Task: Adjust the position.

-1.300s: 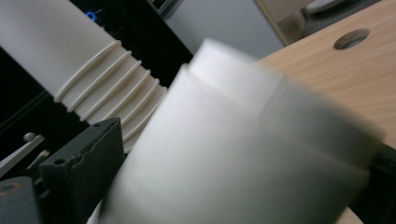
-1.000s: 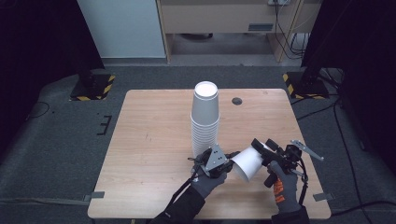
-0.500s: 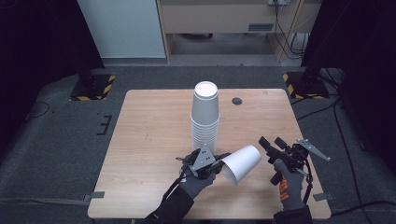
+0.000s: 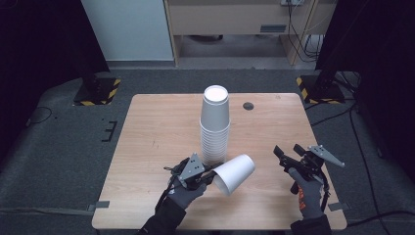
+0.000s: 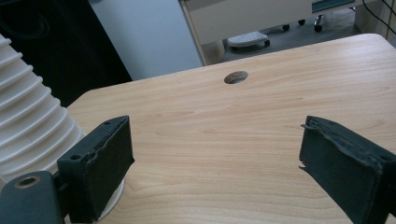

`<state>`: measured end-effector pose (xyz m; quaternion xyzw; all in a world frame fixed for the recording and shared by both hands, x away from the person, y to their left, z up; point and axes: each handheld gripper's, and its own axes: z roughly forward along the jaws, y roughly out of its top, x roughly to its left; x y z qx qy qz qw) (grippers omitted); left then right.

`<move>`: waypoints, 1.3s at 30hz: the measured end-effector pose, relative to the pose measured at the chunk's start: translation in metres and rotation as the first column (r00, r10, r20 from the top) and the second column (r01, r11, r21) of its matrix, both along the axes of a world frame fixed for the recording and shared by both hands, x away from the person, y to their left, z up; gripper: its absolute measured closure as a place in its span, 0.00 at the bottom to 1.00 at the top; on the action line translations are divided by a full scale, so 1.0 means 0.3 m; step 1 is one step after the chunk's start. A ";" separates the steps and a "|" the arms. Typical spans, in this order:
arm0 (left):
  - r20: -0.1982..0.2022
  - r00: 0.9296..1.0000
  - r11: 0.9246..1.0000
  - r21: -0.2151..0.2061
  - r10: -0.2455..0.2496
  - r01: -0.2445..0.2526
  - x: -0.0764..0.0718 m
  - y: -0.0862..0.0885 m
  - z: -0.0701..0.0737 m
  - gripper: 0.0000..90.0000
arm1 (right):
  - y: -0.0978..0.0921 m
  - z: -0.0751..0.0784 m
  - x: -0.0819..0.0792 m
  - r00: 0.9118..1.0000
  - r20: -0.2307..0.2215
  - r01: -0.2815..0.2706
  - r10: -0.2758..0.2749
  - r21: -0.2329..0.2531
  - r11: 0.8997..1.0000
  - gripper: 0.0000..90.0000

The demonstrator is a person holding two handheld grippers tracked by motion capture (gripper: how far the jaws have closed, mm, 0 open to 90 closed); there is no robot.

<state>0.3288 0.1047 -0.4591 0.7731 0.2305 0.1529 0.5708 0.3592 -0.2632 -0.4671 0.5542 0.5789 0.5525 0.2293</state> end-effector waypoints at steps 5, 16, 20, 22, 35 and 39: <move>-0.011 1.000 1.000 -0.007 0.012 -0.012 -0.007 0.038 -0.004 0.95 | -0.001 -0.006 0.001 1.000 -0.003 -0.008 0.008 -0.040 0.999 0.11; -0.041 0.999 0.999 0.001 0.033 -0.033 -0.030 0.133 -0.014 0.95 | -0.017 -0.028 -0.011 0.999 -0.033 -0.015 0.011 -0.139 0.990 0.11; -0.054 0.998 0.999 0.010 0.042 -0.042 -0.029 0.151 -0.024 0.95 | -0.006 -0.033 -0.010 0.999 -0.037 -0.024 0.018 -0.167 0.986 0.11; -0.056 0.998 0.999 0.014 0.041 -0.040 -0.030 0.155 -0.025 0.95 | -0.002 -0.034 -0.010 0.999 -0.038 -0.024 0.017 -0.173 0.985 0.11; -0.081 0.990 0.993 0.041 0.111 -0.108 -0.066 0.294 -0.042 0.95 | 0.002 -0.044 -0.009 0.998 -0.056 -0.027 0.014 -0.225 0.974 0.10; -0.082 0.986 0.989 0.035 0.144 -0.141 -0.073 0.326 -0.034 0.95 | 0.002 -0.048 -0.005 0.998 -0.056 -0.024 0.012 -0.231 0.973 0.10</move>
